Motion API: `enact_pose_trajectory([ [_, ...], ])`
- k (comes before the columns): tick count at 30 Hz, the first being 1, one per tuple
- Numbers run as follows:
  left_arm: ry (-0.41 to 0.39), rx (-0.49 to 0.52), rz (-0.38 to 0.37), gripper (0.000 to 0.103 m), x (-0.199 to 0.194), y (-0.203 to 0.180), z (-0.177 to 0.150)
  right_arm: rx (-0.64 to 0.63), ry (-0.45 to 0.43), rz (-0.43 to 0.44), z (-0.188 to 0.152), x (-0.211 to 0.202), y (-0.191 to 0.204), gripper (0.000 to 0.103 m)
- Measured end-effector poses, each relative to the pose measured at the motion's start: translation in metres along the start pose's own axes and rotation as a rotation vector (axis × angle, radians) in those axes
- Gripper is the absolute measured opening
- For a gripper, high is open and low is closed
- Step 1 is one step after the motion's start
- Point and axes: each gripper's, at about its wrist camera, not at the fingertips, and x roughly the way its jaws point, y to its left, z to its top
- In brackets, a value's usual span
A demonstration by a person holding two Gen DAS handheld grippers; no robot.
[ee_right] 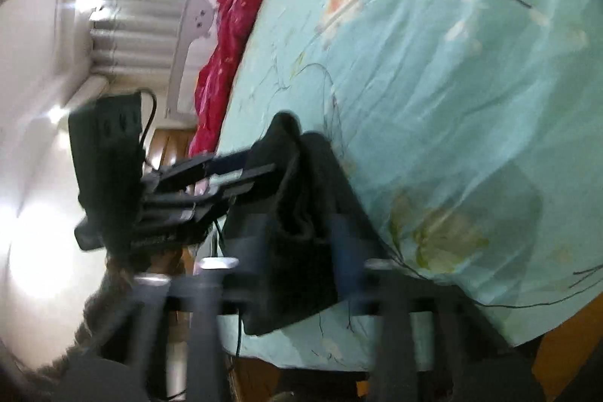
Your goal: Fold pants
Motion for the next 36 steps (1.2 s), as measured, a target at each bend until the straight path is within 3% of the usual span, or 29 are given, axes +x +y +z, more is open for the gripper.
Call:
enact_pose_trajectory([
  [3, 0.016, -0.085, -0.036, 0.057, 0.015, 0.012, -0.002, -0.018, 0.021, -0.065, -0.002, 0.01, -0.01, 0.024],
  [5, -0.016, -0.154, -0.054, 0.057, 0.006, 0.019, -0.006, 0.024, 0.036, -0.046, 0.001, 0.012, -0.016, 0.026],
  [8, -0.087, -0.26, -0.034, 0.057, -0.026, 0.035, -0.024, -0.01, 0.011, -0.018, 0.012, 0.0, 0.001, 0.03],
  [10, -0.133, -0.352, 0.004, 0.058, -0.047, 0.051, -0.046, -0.02, -0.021, 0.003, 0.022, -0.012, 0.008, 0.043],
  [11, -0.158, -0.424, 0.023, 0.059, -0.061, 0.063, -0.065, -0.025, -0.033, -0.001, 0.028, -0.013, 0.012, 0.062],
  [12, -0.177, -0.484, 0.025, 0.061, -0.07, 0.073, -0.082, -0.039, -0.038, -0.012, 0.033, -0.014, 0.018, 0.074],
  [17, -0.271, -0.818, -0.067, 0.075, -0.087, 0.113, -0.196, -0.18, 0.075, -0.064, 0.048, 0.018, 0.042, 0.075],
  [21, -0.2, -0.968, -0.161, 0.073, -0.043, 0.117, -0.236, -0.274, 0.203, -0.186, 0.054, 0.074, 0.052, 0.077],
  [23, -0.184, -0.966, -0.159, 0.061, -0.023, 0.113, -0.235, -0.333, 0.282, -0.266, 0.052, 0.099, 0.053, 0.076],
  [27, -0.22, -0.928, -0.045, 0.068, -0.023, 0.097, -0.223, -0.409, 0.312, -0.275, 0.052, 0.102, 0.062, 0.076],
  [30, -0.228, -0.919, 0.013, 0.075, -0.024, 0.089, -0.22, -0.362, 0.377, -0.226, 0.055, 0.106, 0.051, 0.076],
  [36, -0.24, -0.952, 0.03, 0.078, -0.026, 0.087, -0.225, -0.322, 0.435, -0.207, 0.061, 0.106, 0.045, 0.077],
])
